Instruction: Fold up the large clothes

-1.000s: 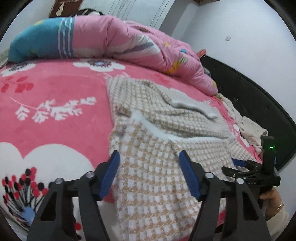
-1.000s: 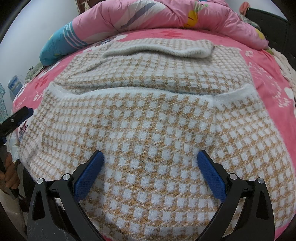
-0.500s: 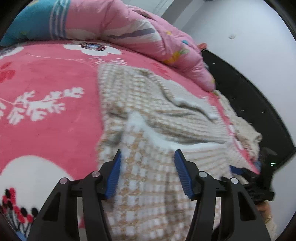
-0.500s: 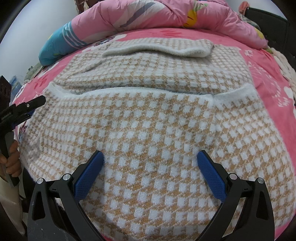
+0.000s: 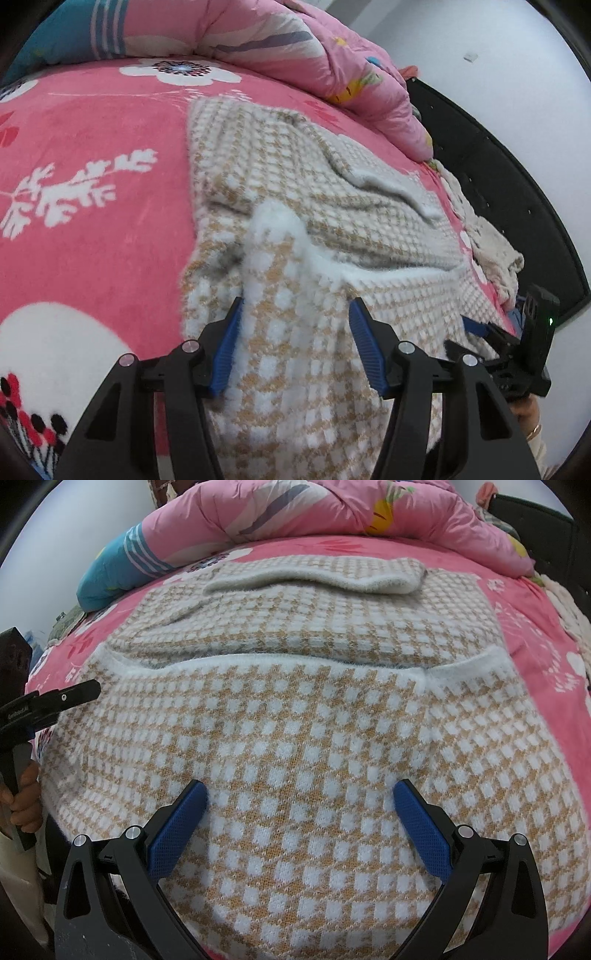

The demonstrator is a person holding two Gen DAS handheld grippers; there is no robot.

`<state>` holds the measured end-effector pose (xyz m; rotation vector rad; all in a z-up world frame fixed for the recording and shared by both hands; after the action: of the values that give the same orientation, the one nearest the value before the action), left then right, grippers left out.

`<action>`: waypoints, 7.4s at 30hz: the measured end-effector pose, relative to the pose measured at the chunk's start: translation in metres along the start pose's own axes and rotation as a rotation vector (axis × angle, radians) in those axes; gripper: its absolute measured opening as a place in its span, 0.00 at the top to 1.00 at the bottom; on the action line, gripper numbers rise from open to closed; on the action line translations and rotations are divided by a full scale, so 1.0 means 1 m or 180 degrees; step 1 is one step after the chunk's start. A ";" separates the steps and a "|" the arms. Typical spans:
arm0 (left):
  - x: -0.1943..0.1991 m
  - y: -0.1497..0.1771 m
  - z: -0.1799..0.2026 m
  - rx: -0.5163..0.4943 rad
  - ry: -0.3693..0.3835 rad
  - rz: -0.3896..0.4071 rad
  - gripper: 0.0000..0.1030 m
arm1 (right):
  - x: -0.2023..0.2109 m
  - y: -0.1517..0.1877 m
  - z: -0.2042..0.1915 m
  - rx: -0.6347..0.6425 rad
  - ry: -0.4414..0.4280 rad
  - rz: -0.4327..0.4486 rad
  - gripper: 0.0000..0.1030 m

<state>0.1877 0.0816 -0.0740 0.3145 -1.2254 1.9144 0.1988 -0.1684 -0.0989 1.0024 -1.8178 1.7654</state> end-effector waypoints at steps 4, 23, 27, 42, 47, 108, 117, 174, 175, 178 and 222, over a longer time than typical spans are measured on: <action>0.008 0.004 0.006 0.0068 0.0369 -0.0049 0.46 | 0.000 0.000 0.000 0.0002 -0.0006 0.0007 0.07; -0.012 0.032 0.056 -0.0938 -0.0875 -0.0172 0.48 | 0.003 -0.001 0.004 -0.0018 -0.0047 0.0035 0.07; -0.016 0.038 0.062 -0.1049 -0.1097 -0.0115 0.48 | 0.023 0.006 0.015 -0.0058 -0.0181 0.0130 0.07; -0.021 0.047 0.073 -0.1213 -0.1410 -0.0006 0.46 | 0.064 -0.035 0.151 -0.0244 -0.0071 0.0210 0.29; -0.022 0.048 0.074 -0.1228 -0.1421 -0.0007 0.46 | 0.038 -0.043 0.155 -0.0349 -0.0195 -0.0011 0.44; -0.017 0.046 0.077 -0.1221 -0.1468 0.0072 0.48 | 0.027 -0.046 0.113 0.0035 -0.0270 -0.0684 0.93; 0.022 0.039 0.074 -0.1171 -0.1459 0.0338 0.91 | 0.069 -0.034 0.054 0.0071 -0.0066 -0.0229 0.94; -0.063 -0.203 0.001 -0.0373 -0.1160 0.0680 0.50 | -0.081 -0.225 0.155 -0.0540 -0.0720 0.0181 0.53; -0.073 -0.203 0.005 -0.0391 -0.1087 0.0603 0.50 | -0.095 -0.222 0.155 -0.0582 -0.0729 0.0071 0.53; -0.117 -0.198 0.010 -0.0459 -0.0785 0.0216 0.50 | -0.121 -0.218 0.174 -0.0841 -0.0679 -0.0079 0.62; -0.056 -0.019 0.106 -0.1030 -0.0785 0.0215 0.37 | 0.044 -0.047 0.017 0.0499 -0.0063 0.0043 0.29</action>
<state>0.2151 -0.0324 -0.0425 0.3471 -1.7026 1.7324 0.2074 -0.1917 -0.0367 1.0725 -1.7228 1.9373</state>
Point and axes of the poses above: each gripper's, at about its wrist camera, not at the fingertips, and x roughly against the way its jaws point, z to its right, y to its underside, the point moved 2 cm from there along -x, roughly the way its jaws point, and after that the axes turned 11 degrees about z, right-handed, at the moved point
